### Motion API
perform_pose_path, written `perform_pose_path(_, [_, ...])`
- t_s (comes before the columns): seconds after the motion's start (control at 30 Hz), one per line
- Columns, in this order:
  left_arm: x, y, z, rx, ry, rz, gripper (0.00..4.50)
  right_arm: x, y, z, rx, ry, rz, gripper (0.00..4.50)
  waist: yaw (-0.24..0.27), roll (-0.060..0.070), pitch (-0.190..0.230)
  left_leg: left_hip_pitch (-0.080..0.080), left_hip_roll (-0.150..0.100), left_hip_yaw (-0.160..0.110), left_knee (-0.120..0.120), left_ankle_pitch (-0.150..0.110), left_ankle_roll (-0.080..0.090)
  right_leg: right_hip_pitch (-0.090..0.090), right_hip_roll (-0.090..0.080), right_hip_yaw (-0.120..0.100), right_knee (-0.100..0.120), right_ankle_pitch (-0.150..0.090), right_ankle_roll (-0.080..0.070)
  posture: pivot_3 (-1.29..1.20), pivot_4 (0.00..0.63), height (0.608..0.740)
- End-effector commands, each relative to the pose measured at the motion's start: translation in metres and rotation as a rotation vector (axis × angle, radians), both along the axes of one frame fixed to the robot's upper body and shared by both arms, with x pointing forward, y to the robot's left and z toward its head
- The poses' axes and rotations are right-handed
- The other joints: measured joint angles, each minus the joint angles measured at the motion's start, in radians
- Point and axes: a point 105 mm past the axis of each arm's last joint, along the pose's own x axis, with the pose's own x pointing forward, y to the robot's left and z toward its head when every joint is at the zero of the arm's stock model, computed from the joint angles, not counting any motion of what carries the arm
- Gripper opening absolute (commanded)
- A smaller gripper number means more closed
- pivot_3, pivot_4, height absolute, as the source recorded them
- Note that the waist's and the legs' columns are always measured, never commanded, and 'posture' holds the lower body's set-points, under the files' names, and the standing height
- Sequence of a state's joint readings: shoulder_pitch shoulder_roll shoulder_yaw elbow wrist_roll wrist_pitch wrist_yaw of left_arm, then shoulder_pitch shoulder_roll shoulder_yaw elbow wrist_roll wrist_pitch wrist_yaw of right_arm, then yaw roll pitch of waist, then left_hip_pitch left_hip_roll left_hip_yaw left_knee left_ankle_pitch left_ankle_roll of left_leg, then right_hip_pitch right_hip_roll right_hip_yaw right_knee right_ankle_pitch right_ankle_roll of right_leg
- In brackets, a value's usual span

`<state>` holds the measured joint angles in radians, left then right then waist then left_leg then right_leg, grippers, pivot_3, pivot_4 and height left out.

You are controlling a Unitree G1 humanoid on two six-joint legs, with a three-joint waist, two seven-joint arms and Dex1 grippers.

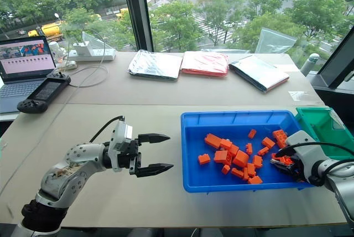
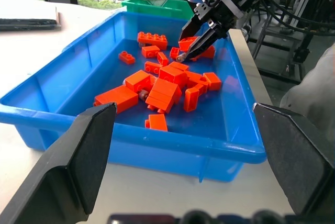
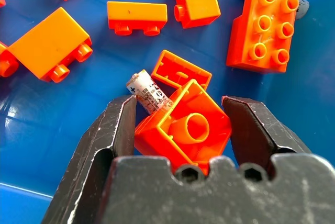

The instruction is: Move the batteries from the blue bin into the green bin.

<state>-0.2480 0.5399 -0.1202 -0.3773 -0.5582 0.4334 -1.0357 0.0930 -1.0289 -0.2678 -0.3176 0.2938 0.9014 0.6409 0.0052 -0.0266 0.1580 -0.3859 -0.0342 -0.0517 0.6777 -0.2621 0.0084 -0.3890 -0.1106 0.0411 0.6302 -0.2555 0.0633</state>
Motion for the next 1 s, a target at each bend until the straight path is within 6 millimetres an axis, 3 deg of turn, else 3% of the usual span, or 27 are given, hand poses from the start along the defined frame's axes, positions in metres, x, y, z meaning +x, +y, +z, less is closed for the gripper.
perform_pose_path(0.03, [-0.008, -0.007, 0.011, -0.048, -0.035, -0.053, 4.50, 0.001, 0.001, 0.005, -0.019, -0.013, 0.020, 2.45, 0.000, 0.000, 0.000, 0.000, 0.000, 0.000, 0.000, 0.000, 0.000, 0.000, 0.000, 0.000, 0.000, 0.000, 0.000, 0.00, 0.150, 0.740])
perform_pose_path(0.27, [-0.003, -0.012, 0.015, -0.123, -0.016, -0.034, 4.50, 0.001, 0.002, 0.020, -0.032, -0.039, 0.036, 2.45, 0.000, 0.000, 0.000, 0.000, 0.000, 0.000, 0.000, 0.000, 0.000, 0.000, 0.000, 0.000, 0.000, 0.000, 0.000, 0.00, 0.150, 0.740])
perform_pose_path(0.4, [-0.002, -0.013, 0.013, -0.124, -0.024, -0.029, 4.50, 0.002, 0.008, 0.041, -0.019, -0.086, 0.059, 2.45, 0.001, 0.002, 0.000, 0.000, 0.000, 0.000, 0.000, 0.000, 0.000, 0.000, 0.000, 0.000, 0.000, 0.000, 0.000, 0.00, 0.150, 0.740])
perform_pose_path(0.5, [-0.002, -0.014, 0.014, -0.133, -0.026, -0.028, 4.50, 0.008, 0.022, 0.074, 0.054, -0.184, 0.091, 2.45, -0.002, 0.002, 0.000, 0.000, 0.000, 0.000, 0.000, 0.000, 0.000, 0.000, 0.000, 0.000, 0.000, 0.000, 0.000, 0.00, 0.150, 0.740])
perform_pose_path(0.6, [-0.002, -0.014, 0.014, -0.137, -0.027, -0.030, 4.50, 0.016, 0.038, 0.088, 0.128, -0.244, 0.122, 2.45, -0.005, 0.003, 0.000, 0.000, 0.000, 0.000, 0.000, 0.000, 0.000, 0.000, 0.000, 0.000, 0.000, 0.000, 0.000, 0.00, 0.150, 0.740])
perform_pose_path(0.73, [-0.002, -0.015, 0.015, -0.141, -0.028, -0.030, 4.50, 0.029, 0.055, 0.089, 0.195, -0.285, 0.133, 2.45, -0.004, 0.002, 0.001, -0.001, 0.000, 0.000, 0.000, 0.000, 0.000, 0.000, 0.000, 0.000, 0.000, 0.000, 0.000, 0.00, 0.150, 0.740])
perform_pose_path(0.83, [-0.001, -0.016, 0.016, -0.145, -0.033, -0.030, 4.50, 0.045, 0.062, 0.073, 0.202, -0.294, 0.080, 2.45, -0.002, 0.002, 0.001, -0.001, -0.001, -0.001, 0.000, 0.000, 0.000, -0.001, 0.000, 0.000, 0.000, 0.000, 0.000, 0.00, 0.150, 0.740])
perform_pose_path(0.93, [-0.002, -0.017, 0.017, -0.145, -0.035, -0.032, 4.50, 0.057, 0.053, 0.064, 0.161, -0.326, -0.001, 2.45, -0.001, 0.003, 0.001, -0.001, -0.001, -0.001, 0.000, 0.000, 0.000, -0.001, 0.000, 0.000, 0.000, 0.000, 0.000, 0.00, 0.150, 0.740])
perform_pose_path(1.0, [-0.001, -0.017, 0.018, -0.146, -0.034, -0.032, 4.50, 0.061, 0.050, 0.068, 0.158, -0.361, -0.018, 3.45, 0.001, 0.003, 0.001, -0.002, -0.001, -0.001, 0.000, 0.000, 0.000, -0.003, -0.001, 0.000, 0.001, 0.000, 0.000, 0.00, 0.150, 0.740])
